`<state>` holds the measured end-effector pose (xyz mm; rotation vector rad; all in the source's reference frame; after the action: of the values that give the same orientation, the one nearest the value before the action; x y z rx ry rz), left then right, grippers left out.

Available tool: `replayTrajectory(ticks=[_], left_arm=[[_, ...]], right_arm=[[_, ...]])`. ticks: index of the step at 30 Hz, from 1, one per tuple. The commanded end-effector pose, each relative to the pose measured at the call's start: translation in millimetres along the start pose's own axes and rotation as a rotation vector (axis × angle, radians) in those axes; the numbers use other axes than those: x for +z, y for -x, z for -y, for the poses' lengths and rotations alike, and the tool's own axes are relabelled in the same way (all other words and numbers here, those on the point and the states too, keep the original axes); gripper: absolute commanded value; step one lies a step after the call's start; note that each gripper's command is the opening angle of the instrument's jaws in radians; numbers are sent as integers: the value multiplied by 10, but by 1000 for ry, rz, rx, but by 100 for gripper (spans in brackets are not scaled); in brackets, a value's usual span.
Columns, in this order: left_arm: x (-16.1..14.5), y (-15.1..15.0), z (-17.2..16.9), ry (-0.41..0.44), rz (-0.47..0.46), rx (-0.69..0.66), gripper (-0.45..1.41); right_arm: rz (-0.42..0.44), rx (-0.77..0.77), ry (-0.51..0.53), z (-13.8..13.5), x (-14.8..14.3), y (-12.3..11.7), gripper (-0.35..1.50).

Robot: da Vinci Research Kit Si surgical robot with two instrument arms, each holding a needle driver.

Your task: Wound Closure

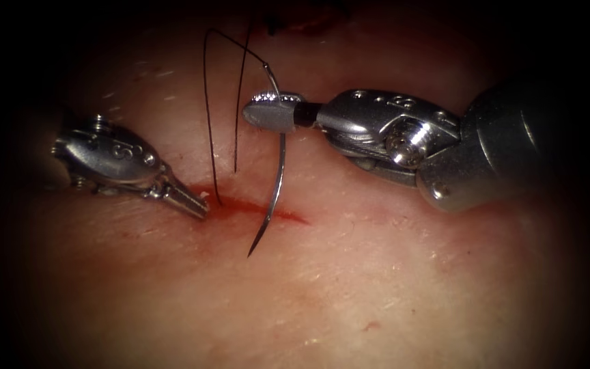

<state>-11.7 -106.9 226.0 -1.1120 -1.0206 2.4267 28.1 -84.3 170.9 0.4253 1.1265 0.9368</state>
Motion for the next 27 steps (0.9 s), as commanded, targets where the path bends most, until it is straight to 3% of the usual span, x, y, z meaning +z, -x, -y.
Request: replayTrajectory(ticks=[1, 13, 19, 21, 22, 23, 25, 26, 27], left_arm=[[16, 1, -7, 1, -1, -4, -38], [35, 1, 9, -1, -14, -4, -37], [47, 13, 8, 69, 25, 10, -37], [46, 13, 6, 136, 75, 18, -35], [46, 12, 6, 192, 102, 29, -25], [46, 11, 7, 207, 109, 35, -20], [49, 9, 10, 245, 132, 4, 7], [50, 8, 12, 274, 148, -20, 36], [51, 7, 14, 290, 156, -21, 51]], right_arm=[[2, 5, -4, 10, 6, 10, -35], [2, 5, -4, 10, 5, 10, -35], [2, 5, -4, 10, 5, 10, -35], [2, 5, -4, 10, 5, 10, -35], [2, 5, -4, 10, 5, 10, -35], [2, 4, -4, 10, 5, 10, -35], [2, 4, -5, 10, 4, 11, -35], [2, 4, -6, 10, 3, 11, -35], [2, 4, -6, 10, 3, 11, -35]])
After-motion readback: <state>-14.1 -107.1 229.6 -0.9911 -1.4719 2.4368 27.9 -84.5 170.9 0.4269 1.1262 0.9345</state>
